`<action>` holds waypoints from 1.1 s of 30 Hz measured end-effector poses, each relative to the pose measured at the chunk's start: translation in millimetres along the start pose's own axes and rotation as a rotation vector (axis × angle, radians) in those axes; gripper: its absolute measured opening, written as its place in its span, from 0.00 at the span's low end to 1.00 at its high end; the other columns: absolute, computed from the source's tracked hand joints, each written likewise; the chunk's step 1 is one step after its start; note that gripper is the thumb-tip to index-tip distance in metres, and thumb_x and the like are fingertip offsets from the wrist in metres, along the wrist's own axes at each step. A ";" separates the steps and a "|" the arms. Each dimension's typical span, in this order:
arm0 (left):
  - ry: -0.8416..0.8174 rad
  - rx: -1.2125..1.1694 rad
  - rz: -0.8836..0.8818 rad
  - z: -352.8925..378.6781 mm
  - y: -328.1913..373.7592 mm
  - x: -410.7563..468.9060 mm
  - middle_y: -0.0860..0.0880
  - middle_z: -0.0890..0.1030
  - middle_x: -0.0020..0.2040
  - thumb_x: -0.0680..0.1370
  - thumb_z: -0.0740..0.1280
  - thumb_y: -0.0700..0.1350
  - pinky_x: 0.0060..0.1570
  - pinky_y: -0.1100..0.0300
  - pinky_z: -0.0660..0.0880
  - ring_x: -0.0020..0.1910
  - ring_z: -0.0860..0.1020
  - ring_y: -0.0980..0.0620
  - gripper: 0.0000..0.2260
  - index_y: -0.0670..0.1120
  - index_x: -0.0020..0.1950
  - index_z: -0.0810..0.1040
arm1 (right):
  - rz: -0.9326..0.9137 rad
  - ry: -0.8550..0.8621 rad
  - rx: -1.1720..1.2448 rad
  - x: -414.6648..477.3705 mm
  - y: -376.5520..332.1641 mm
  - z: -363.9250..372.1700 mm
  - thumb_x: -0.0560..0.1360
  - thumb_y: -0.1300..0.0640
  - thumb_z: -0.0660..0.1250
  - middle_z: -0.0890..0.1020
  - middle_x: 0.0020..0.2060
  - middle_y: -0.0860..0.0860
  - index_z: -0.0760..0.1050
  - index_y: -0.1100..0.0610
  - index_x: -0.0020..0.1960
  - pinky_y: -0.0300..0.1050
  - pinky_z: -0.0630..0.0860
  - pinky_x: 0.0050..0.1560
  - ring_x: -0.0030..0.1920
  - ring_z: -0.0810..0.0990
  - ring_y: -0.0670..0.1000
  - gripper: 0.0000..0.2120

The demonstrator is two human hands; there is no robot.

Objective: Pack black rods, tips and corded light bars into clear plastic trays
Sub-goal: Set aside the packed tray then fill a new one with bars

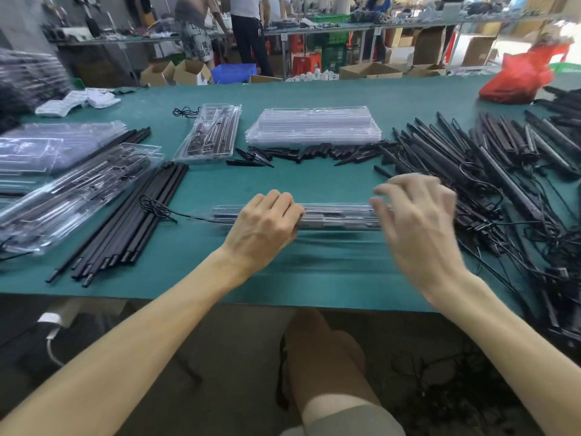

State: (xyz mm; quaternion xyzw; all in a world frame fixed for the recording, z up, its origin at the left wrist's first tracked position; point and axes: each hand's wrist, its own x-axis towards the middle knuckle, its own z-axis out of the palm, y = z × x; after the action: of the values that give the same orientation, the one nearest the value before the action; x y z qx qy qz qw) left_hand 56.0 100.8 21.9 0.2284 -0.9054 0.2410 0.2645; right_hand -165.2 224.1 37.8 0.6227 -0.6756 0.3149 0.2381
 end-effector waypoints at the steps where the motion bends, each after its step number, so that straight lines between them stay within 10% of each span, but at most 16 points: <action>1: -0.009 -0.001 0.012 -1.6 -0.5 2.2 0.44 0.79 0.42 0.75 0.67 0.37 0.39 0.48 0.76 0.40 0.77 0.43 0.04 0.41 0.47 0.80 | -0.080 -0.031 0.017 2.3 -10.4 1.9 0.80 0.52 0.68 0.78 0.56 0.55 0.80 0.58 0.59 0.54 0.61 0.61 0.60 0.74 0.58 0.12; 13: 0.023 0.019 0.098 -18.6 -4.4 6.6 0.44 0.77 0.37 0.74 0.68 0.39 0.34 0.49 0.75 0.36 0.76 0.43 0.03 0.40 0.42 0.79 | -0.449 -0.213 -0.145 25.6 -57.1 39.9 0.62 0.73 0.70 0.74 0.37 0.55 0.70 0.57 0.40 0.49 0.70 0.36 0.39 0.73 0.57 0.15; 33: -0.068 -0.115 0.154 -29.6 -15.0 20.8 0.43 0.75 0.38 0.71 0.72 0.40 0.34 0.49 0.74 0.36 0.74 0.43 0.06 0.40 0.41 0.76 | -0.544 -0.253 -0.010 42.8 -49.0 18.7 0.69 0.65 0.70 0.77 0.37 0.58 0.74 0.62 0.40 0.55 0.76 0.36 0.39 0.76 0.60 0.05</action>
State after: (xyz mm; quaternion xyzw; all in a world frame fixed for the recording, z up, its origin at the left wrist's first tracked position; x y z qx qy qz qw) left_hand 59.3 99.7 60.9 0.1505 -0.9411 0.2003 0.2270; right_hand -120.1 179.7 61.8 0.8139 -0.5098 0.1562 0.2307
